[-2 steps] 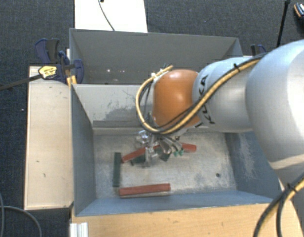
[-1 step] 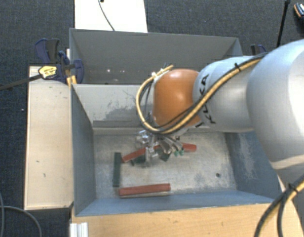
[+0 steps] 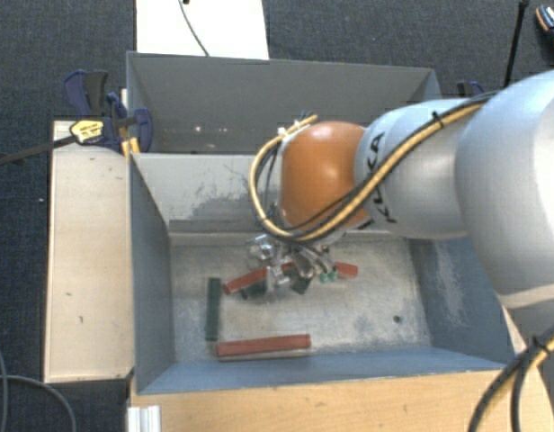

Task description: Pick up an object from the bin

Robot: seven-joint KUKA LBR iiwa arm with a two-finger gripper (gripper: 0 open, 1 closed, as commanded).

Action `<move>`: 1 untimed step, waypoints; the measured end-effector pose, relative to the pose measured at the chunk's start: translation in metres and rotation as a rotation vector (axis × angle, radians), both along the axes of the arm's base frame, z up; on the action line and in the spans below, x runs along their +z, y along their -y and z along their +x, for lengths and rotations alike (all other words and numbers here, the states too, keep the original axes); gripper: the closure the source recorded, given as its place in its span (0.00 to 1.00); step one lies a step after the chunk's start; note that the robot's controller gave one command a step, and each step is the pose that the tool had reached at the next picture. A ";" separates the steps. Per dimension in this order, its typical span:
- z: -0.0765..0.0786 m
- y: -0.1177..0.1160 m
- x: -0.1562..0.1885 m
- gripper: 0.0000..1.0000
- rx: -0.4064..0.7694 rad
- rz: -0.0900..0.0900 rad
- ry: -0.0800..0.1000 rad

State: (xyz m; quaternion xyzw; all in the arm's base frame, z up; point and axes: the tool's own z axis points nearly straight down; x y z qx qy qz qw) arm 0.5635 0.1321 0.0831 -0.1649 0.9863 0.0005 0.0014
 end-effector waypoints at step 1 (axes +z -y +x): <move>0.001 0.000 0.006 1.00 -0.001 0.001 0.003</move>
Offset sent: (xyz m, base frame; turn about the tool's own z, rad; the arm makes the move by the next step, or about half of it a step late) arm -0.0001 0.0000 0.0385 0.0000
